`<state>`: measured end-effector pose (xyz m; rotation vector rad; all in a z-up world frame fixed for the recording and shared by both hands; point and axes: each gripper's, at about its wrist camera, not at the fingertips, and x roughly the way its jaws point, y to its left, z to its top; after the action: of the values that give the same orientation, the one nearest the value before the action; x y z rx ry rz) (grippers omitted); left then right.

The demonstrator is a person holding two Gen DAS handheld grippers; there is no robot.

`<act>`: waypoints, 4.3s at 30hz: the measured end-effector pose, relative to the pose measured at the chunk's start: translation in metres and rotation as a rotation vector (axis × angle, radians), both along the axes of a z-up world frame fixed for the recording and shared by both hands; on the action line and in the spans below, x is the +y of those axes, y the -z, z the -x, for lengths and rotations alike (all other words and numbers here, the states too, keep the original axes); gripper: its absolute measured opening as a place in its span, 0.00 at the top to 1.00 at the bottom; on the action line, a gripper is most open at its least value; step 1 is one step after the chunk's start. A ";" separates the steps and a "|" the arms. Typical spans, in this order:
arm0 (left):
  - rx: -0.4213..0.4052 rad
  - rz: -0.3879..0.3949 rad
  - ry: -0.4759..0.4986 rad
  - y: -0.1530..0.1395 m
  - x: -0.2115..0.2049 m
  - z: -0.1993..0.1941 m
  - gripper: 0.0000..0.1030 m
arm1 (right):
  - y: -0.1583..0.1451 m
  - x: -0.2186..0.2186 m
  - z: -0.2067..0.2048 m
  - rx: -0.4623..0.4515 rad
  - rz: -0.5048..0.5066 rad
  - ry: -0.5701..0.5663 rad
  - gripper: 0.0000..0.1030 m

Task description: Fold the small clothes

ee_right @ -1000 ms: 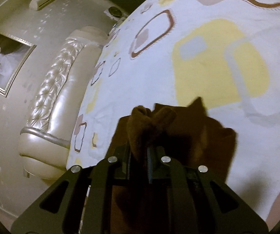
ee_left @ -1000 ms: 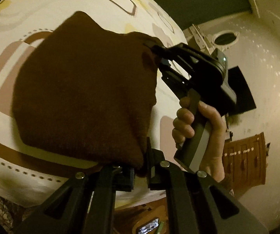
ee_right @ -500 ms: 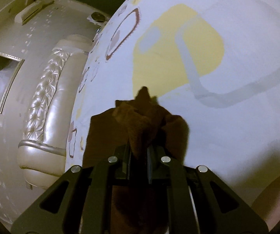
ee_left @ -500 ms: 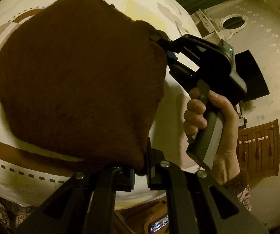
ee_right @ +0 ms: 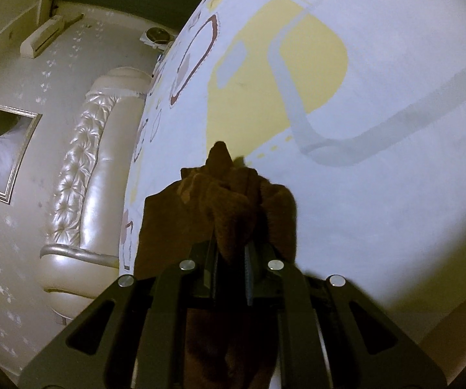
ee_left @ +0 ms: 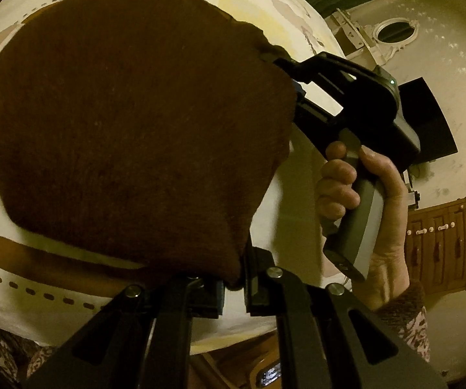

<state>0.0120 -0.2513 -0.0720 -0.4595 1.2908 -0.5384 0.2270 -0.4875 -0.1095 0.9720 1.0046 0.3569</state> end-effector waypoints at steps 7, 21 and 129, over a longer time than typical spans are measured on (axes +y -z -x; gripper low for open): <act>-0.005 -0.007 0.007 0.003 -0.003 -0.001 0.92 | 0.004 -0.002 0.001 -0.003 -0.012 0.005 0.89; -0.067 0.038 0.210 0.000 -0.006 0.018 0.68 | 0.002 -0.026 0.017 0.024 -0.034 0.103 0.81; -0.266 -0.130 -0.188 -0.016 0.149 0.006 0.41 | -0.037 0.056 0.164 0.092 -0.101 0.012 0.74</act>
<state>0.0060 -0.1024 -0.0562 -0.3820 1.0089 -0.3423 0.0627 -0.4312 -0.0728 1.0935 1.0720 0.3583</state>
